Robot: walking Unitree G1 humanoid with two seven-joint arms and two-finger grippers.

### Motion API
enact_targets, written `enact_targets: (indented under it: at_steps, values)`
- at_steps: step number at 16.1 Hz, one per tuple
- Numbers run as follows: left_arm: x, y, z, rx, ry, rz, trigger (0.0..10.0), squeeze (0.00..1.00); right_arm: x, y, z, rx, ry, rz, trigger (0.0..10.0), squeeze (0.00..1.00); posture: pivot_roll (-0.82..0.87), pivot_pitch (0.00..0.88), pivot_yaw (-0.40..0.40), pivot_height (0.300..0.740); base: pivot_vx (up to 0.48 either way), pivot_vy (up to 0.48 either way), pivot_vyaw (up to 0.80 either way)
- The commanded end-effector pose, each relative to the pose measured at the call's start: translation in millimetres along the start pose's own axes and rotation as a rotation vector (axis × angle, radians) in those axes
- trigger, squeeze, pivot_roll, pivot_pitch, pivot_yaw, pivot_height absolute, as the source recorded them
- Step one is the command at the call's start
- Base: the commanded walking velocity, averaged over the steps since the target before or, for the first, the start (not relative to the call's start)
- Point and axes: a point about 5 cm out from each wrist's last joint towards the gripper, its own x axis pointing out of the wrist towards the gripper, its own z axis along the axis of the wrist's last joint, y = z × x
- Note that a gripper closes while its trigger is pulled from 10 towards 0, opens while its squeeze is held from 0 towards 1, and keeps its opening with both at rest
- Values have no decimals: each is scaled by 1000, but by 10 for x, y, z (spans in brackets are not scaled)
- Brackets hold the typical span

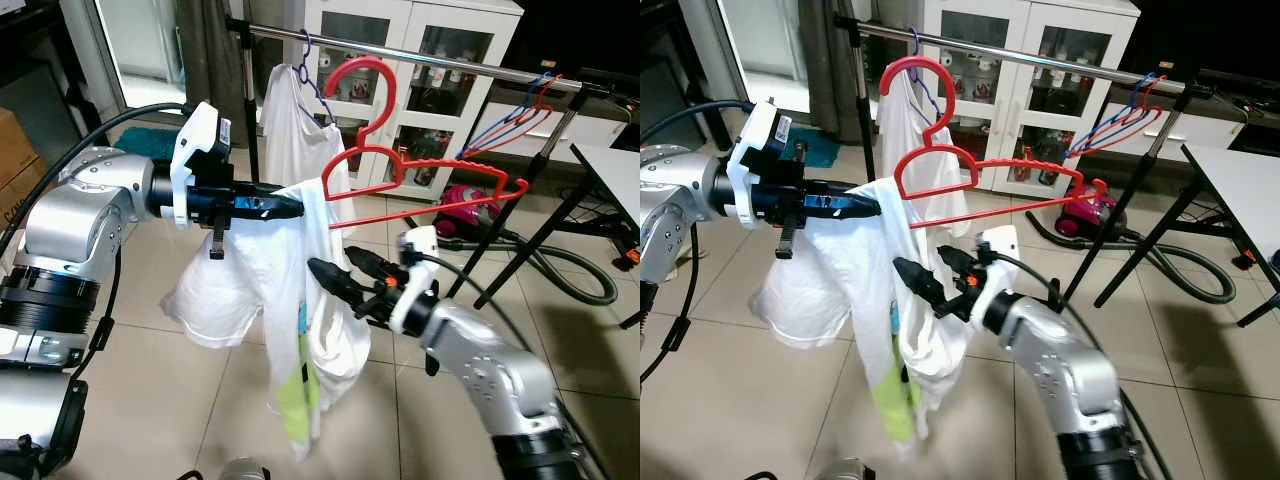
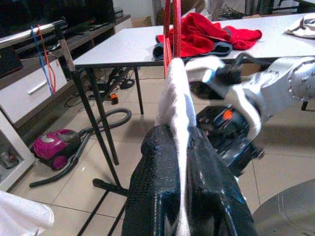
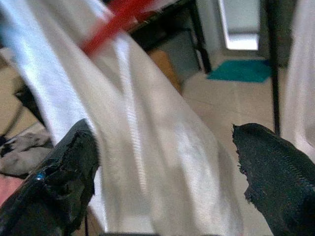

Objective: Hang hanger

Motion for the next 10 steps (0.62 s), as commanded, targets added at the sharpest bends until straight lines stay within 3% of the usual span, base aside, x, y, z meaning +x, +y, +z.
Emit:
enact_targets:
  at_steps: [1, 3, 6, 10]
  values:
    - [-29, 27, 102, 37, -10, 11, 0, 0, -80, 30, 53, 22, -31, 55, 10000, 0, 148, 16, -44, 740, 0, 0, 0]
    - [-36, 33, 114, 37, -14, 8, 0, 0, -160, 41, 93, 73, -74, 103, 10000, 0, 147, 15, -42, 740, 0, 0, 0]
    - [-32, 28, 131, 37, -28, -1, 0, 0, -166, -71, 25, 91, -53, 19, 10000, 0, 147, 16, -40, 740, 0, 0, 0]
    - [-30, 31, 160, 42, -41, -5, 0, 0, -100, -116, -123, 37, 54, -64, 10000, 0, 149, 20, -39, 740, 0, 0, 0]
